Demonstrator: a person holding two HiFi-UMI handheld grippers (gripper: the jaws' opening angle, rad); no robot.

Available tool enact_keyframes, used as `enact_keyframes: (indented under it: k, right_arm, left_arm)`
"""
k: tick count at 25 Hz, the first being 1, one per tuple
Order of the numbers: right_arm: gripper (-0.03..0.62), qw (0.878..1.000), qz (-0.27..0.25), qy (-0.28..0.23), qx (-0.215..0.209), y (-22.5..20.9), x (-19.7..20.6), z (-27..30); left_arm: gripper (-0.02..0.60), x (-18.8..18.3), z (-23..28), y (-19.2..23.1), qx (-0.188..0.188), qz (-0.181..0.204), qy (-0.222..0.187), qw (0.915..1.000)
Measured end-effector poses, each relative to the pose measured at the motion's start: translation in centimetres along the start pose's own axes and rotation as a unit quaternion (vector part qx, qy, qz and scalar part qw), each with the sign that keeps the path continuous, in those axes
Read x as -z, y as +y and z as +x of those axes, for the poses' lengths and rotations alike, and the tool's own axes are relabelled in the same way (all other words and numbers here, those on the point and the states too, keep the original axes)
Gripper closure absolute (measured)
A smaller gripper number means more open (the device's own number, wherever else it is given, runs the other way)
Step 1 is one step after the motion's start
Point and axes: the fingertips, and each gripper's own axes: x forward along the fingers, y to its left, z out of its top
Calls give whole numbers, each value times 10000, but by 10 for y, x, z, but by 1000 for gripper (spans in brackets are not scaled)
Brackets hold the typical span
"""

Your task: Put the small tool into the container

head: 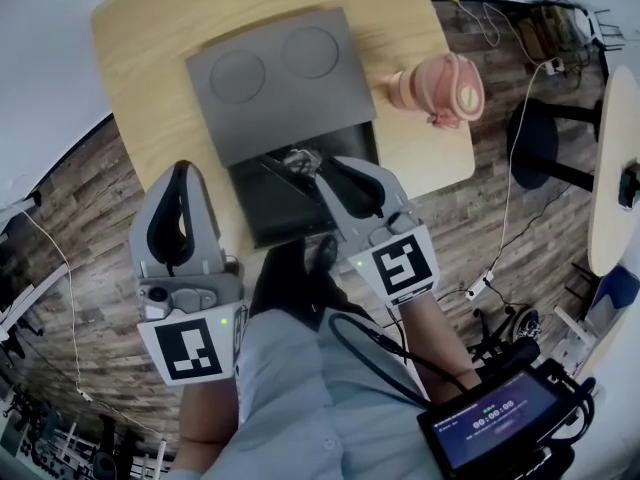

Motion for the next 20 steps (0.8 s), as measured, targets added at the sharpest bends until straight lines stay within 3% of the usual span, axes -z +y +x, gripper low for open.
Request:
enact_keyframes:
  k: [11, 20]
  right_arm:
    - [536, 9908, -211, -1220, 548, 26, -101, -118]
    - [588, 9617, -537, -2416, 1175, 58, -174, -234]
  left_arm:
    - [571, -89, -77, -55, 196, 57, -732, 9971]
    - [572, -163, -150, -104, 137, 396, -1396, 9893]
